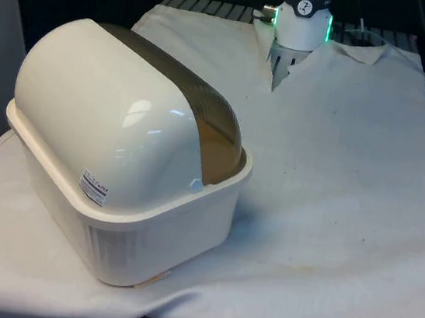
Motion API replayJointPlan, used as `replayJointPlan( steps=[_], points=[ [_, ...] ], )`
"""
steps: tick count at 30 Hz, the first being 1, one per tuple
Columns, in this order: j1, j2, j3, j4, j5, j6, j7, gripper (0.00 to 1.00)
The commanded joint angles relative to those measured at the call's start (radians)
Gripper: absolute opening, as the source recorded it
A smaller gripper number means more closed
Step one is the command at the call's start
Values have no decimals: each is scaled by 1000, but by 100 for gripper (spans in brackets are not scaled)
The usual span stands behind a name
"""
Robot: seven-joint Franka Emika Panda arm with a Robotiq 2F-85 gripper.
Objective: Open the lid, then close it.
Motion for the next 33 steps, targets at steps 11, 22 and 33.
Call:
replayJointPlan(
  steps=[11,22,33],
  points=[
    [0,-5,0,-5,-1,3,0,36],
    [1,-7,0,-9,-5,18,8,0],
    [2,-22,1,-60,-22,101,31,0]
  ],
)
